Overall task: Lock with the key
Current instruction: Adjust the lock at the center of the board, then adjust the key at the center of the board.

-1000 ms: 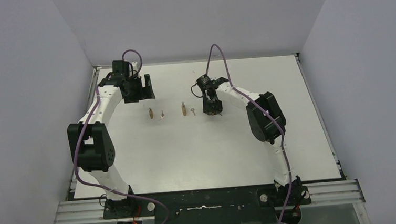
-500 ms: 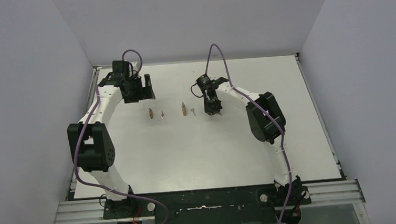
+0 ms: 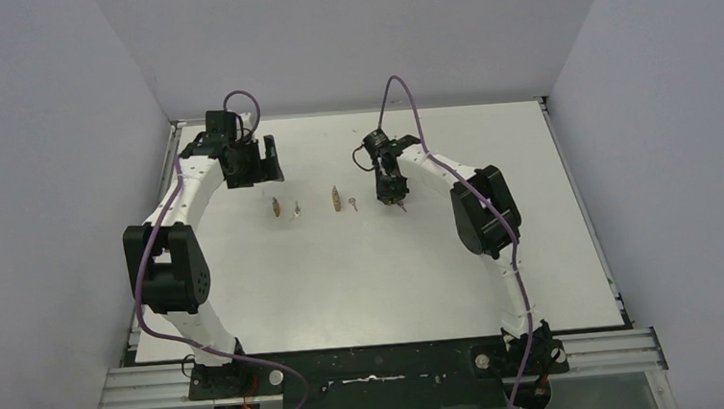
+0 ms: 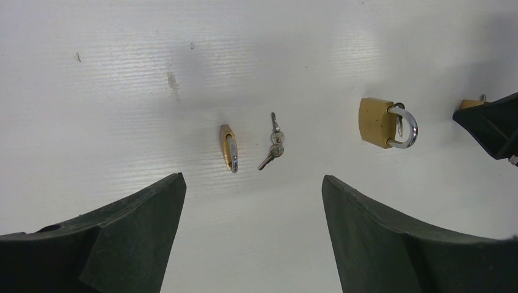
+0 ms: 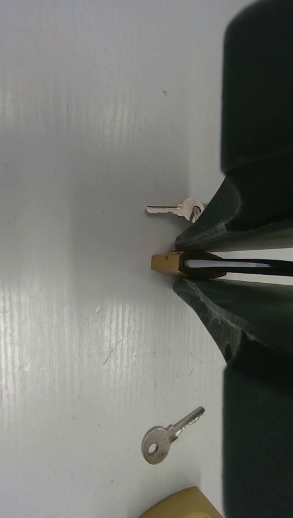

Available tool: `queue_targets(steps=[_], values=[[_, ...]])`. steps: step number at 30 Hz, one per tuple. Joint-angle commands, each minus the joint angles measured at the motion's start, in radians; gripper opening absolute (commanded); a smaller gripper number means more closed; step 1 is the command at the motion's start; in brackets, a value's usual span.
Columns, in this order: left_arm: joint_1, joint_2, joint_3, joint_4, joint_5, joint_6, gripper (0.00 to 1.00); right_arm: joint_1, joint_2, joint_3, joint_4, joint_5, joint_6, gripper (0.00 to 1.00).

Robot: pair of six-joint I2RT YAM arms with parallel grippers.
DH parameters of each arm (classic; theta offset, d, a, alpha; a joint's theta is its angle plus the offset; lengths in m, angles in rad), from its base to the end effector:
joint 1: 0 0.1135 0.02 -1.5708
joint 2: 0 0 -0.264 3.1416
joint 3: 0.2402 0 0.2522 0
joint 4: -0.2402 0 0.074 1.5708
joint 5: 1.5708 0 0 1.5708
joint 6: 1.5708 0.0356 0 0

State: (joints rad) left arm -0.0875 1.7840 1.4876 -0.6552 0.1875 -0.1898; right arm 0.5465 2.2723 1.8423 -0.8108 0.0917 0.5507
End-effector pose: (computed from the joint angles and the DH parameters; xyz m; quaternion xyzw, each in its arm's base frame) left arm 0.3888 -0.0408 0.2686 -0.0200 0.9485 -0.1302 0.2881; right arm 0.4062 0.2433 0.1640 0.0096 0.9854 0.0470 0.1636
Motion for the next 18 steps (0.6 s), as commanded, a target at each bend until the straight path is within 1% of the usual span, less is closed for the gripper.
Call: queue_targets(steps=[1, 5, 7, 13, 15, 18], values=[[0.009, -0.04, 0.048, 0.008, 0.012, 0.013, 0.8, -0.013, -0.011, 0.039, 0.005, 0.014, -0.026, 0.25], [0.009, -0.034, 0.051, 0.007, 0.013, 0.014, 0.8, -0.024, -0.053, 0.06, 0.028, -0.035, -0.035, 0.36], [0.009, -0.031, 0.052, 0.006, 0.014, 0.014, 0.8, -0.031, -0.071, 0.089, 0.034, -0.056, -0.041, 0.39], [0.009, -0.027, 0.053, 0.002, 0.009, 0.015, 0.8, -0.062, -0.099, 0.22, -0.012, -0.077, -0.061, 0.4], [0.009, -0.027, 0.053, 0.002, 0.009, 0.016, 0.8, -0.081, -0.127, 0.218, -0.005, -0.084, -0.06, 0.4], [0.009, -0.025, 0.054, 0.001, 0.007, 0.016, 0.8, -0.117, -0.178, 0.157, 0.017, -0.084, -0.059, 0.38]])
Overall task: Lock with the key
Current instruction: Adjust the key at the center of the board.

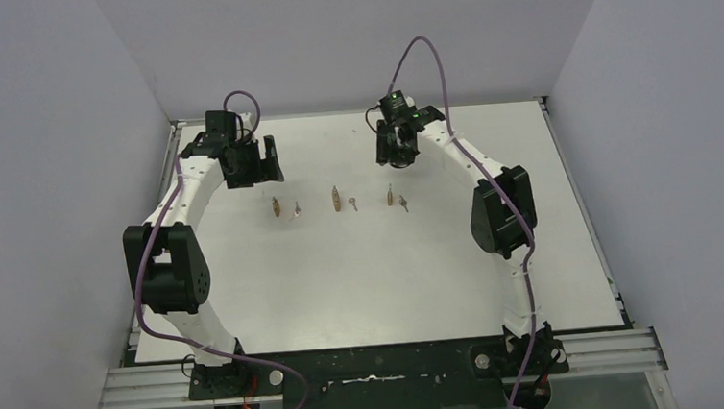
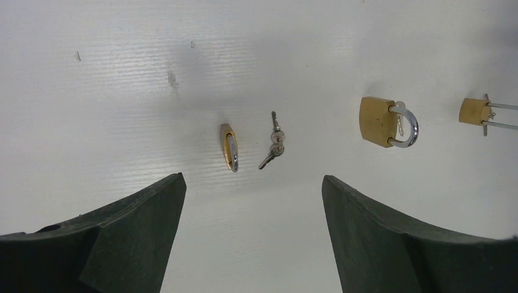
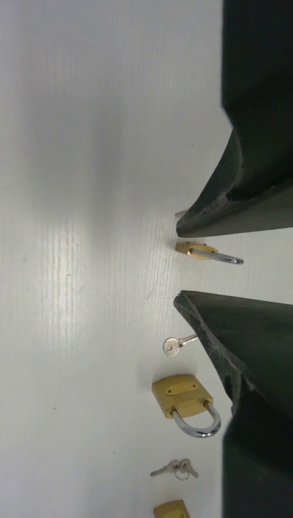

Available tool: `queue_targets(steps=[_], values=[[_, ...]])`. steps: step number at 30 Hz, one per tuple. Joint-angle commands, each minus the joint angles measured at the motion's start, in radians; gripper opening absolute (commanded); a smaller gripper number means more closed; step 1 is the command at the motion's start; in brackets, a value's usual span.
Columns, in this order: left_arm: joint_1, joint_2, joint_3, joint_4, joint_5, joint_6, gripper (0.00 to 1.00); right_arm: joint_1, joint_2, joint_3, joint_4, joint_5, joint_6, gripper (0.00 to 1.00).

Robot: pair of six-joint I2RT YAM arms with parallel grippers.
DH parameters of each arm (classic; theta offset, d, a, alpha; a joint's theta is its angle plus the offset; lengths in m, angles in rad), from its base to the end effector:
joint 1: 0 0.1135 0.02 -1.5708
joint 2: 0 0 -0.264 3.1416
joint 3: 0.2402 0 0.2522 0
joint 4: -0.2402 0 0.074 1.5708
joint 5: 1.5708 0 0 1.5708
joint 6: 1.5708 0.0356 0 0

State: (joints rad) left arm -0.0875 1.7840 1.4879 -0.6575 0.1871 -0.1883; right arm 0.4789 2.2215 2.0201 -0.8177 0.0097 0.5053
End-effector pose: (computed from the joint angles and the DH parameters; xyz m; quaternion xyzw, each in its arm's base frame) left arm 0.3887 -0.0407 0.2686 -0.0194 0.9488 -0.1297 0.2873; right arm 0.4345 0.2252 0.2400 0.0140 0.9621 0.1246 0.2423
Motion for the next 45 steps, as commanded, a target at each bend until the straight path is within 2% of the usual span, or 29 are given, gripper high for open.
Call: queue_targets(steps=[1, 6, 10, 16, 33, 45], values=[[0.009, -0.025, 0.054, 0.003, 0.008, 0.015, 0.8, -0.062, -0.146, -0.059, 0.037, 0.002, -0.013, 0.38], [0.009, -0.025, 0.056, 0.002, 0.006, 0.016, 0.8, -0.089, -0.241, -0.294, 0.101, 0.069, -0.036, 0.36], [0.009, -0.017, 0.059, 0.002, 0.01, 0.015, 0.8, -0.084, -0.288, -0.446, 0.157, 0.056, -0.046, 0.35], [0.008, -0.021, 0.052, 0.004, 0.013, 0.013, 0.8, -0.06, -0.296, -0.552, 0.234, 0.023, -0.069, 0.34], [0.009, -0.095, 0.01, 0.046, -0.029, 0.018, 0.8, -0.013, -0.167, -0.493, 0.275, 0.003, -0.032, 0.24], [0.009, -0.141, -0.027, 0.098, -0.029, 0.02, 0.8, -0.018, -0.094, -0.408, 0.265, 0.021, -0.025, 0.22]])
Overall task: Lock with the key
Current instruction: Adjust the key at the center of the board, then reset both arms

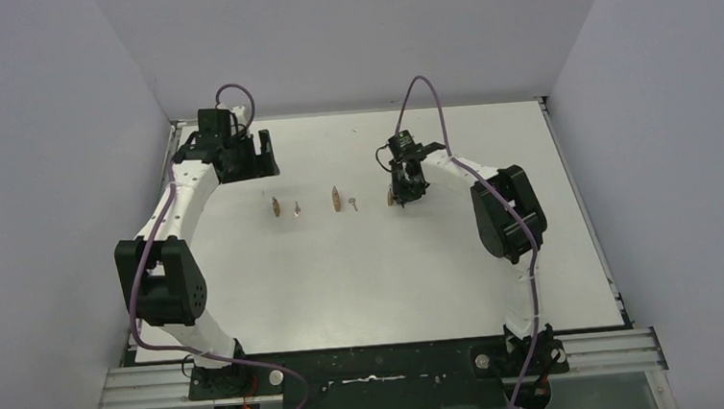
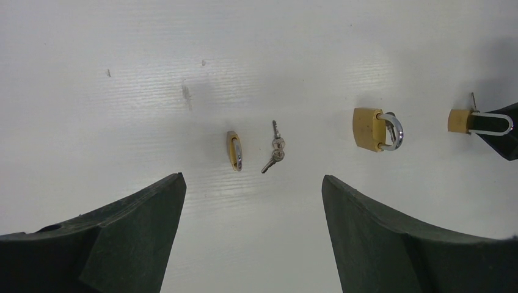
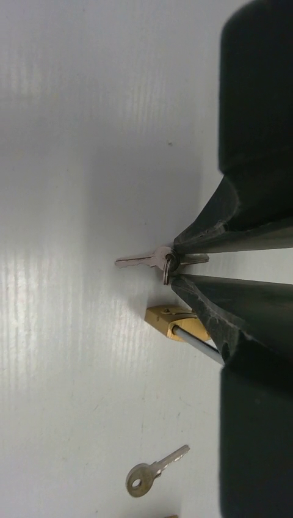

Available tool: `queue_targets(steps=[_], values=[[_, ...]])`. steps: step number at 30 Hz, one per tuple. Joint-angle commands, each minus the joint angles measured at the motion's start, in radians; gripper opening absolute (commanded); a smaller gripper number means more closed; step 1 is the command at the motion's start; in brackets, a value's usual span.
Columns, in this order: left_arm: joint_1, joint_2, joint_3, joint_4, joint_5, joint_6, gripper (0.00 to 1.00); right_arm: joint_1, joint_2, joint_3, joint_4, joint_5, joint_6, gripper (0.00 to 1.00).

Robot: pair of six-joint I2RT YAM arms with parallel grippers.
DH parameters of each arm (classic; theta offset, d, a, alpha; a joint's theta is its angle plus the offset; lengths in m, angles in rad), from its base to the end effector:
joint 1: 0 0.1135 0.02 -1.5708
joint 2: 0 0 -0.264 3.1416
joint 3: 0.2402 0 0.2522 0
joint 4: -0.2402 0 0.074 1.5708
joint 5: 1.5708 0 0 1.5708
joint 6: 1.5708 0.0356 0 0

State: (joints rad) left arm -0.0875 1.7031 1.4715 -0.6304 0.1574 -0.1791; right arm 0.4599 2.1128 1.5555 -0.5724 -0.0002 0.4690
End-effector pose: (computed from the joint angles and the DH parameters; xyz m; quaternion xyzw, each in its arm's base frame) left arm 0.3761 -0.0386 0.2945 -0.0155 0.9352 -0.1191 0.3331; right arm 0.3966 0.1965 0.1619 0.0044 0.9758 0.0981 0.1956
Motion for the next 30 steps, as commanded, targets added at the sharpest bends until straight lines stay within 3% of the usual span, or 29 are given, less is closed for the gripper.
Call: queue_targets(steps=[1, 4, 12, 16, 19, 22, 30], values=[[0.009, -0.064, -0.016, 0.078, 0.0, 0.011, 0.8, 0.0, 0.019, 0.065, 0.016, 0.031, 0.012, 0.21], [0.009, -0.081, -0.032, 0.096, -0.007, 0.01, 0.8, -0.003, 0.011, 0.081, 0.01, 0.028, 0.005, 0.22], [0.008, -0.136, -0.08, 0.159, -0.029, 0.012, 0.8, -0.034, -0.156, 0.051, 0.03, 0.008, -0.036, 0.51], [0.009, -0.144, -0.08, 0.166, -0.034, 0.008, 0.8, -0.087, -0.236, 0.069, 0.046, -0.066, -0.045, 0.58], [0.013, -0.16, -0.085, 0.175, -0.016, 0.01, 0.8, -0.13, -0.301, 0.073, 0.071, -0.127, -0.049, 0.73], [0.023, -0.189, -0.091, 0.187, 0.001, 0.026, 0.81, -0.168, -0.373, 0.057, 0.102, -0.171, -0.066, 0.99], [0.064, -0.299, -0.155, 0.292, 0.096, 0.022, 0.85, -0.241, -0.562, -0.069, 0.155, -0.122, -0.074, 1.0]])
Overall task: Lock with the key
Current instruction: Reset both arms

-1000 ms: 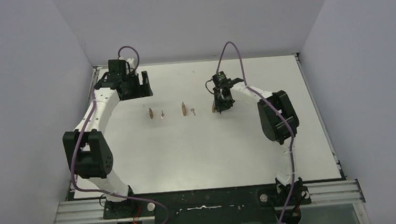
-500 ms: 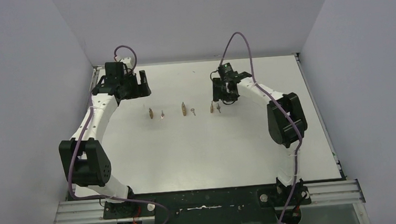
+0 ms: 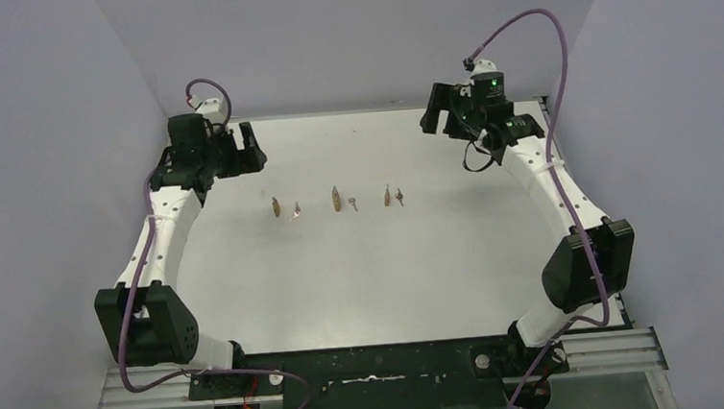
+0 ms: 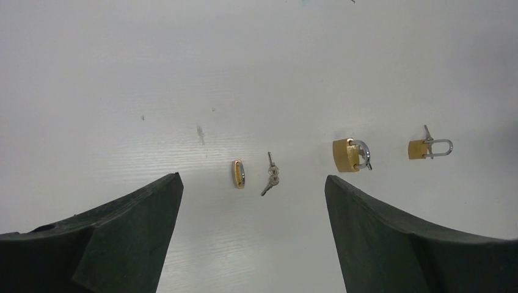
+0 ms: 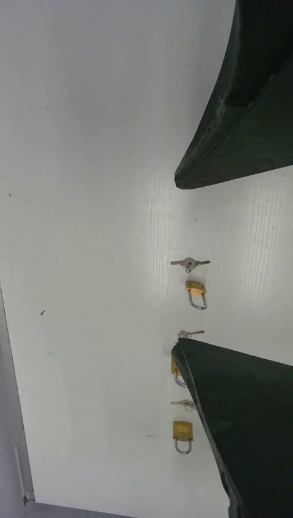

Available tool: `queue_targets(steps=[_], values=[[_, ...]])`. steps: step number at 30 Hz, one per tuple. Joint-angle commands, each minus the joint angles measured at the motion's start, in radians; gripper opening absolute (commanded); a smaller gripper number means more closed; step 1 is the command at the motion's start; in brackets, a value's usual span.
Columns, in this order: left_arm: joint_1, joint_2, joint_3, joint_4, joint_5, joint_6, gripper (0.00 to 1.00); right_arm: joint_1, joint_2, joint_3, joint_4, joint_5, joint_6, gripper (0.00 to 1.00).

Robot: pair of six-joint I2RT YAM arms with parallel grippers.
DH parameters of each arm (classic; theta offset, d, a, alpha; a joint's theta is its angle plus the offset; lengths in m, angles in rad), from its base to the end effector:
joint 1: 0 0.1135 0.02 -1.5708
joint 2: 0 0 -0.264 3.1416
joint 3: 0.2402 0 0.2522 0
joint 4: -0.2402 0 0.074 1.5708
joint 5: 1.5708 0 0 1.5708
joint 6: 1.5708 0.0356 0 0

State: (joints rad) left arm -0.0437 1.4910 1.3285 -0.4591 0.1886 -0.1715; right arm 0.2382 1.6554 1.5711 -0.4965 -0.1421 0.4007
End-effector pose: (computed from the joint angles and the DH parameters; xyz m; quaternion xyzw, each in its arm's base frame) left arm 0.3384 -0.0215 0.3328 -0.0136 0.8865 -0.1321 0.4433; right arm 0.3708 0.0952 0.3558 0.0376 0.8776 0.2081 0.4302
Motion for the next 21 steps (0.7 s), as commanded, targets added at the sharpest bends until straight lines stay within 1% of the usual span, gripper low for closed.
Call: queue_targets(steps=[1, 2, 3, 4, 6, 8, 12, 15, 18, 21], values=[[0.021, -0.101, -0.025, 0.129, 0.069, 0.019, 0.88, -0.026, -0.142, -0.133, 0.12, 0.02, 0.005, 1.0], [0.022, -0.117, -0.044, 0.142, 0.073, 0.024, 0.95, -0.029, -0.177, -0.207, 0.161, 0.023, 0.01, 1.0], [0.024, -0.134, -0.067, 0.158, 0.075, 0.028, 0.97, -0.032, -0.217, -0.261, 0.198, 0.038, 0.01, 1.0], [0.024, -0.153, -0.091, 0.179, 0.076, 0.032, 0.97, -0.032, -0.253, -0.308, 0.227, 0.06, 0.006, 1.0], [0.024, -0.194, -0.138, 0.219, 0.075, 0.034, 0.97, -0.032, -0.315, -0.388, 0.254, 0.158, 0.011, 1.0], [0.024, -0.222, -0.171, 0.244, 0.086, 0.034, 0.97, -0.032, -0.358, -0.445, 0.253, 0.247, 0.024, 1.0], [0.019, -0.276, -0.244, 0.312, 0.109, 0.036, 0.97, -0.032, -0.416, -0.518, 0.231, 0.353, 0.022, 1.0], [0.021, -0.288, -0.273, 0.344, 0.108, 0.035, 0.97, -0.034, -0.463, -0.556, 0.24, 0.366, -0.011, 1.0], [0.02, -0.284, -0.266, 0.346, 0.116, 0.041, 0.97, -0.034, -0.507, -0.591, 0.284, 0.327, -0.035, 1.0], [0.021, -0.295, -0.27, 0.334, 0.106, 0.055, 0.97, -0.034, -0.503, -0.593, 0.29, 0.312, -0.042, 1.0]])
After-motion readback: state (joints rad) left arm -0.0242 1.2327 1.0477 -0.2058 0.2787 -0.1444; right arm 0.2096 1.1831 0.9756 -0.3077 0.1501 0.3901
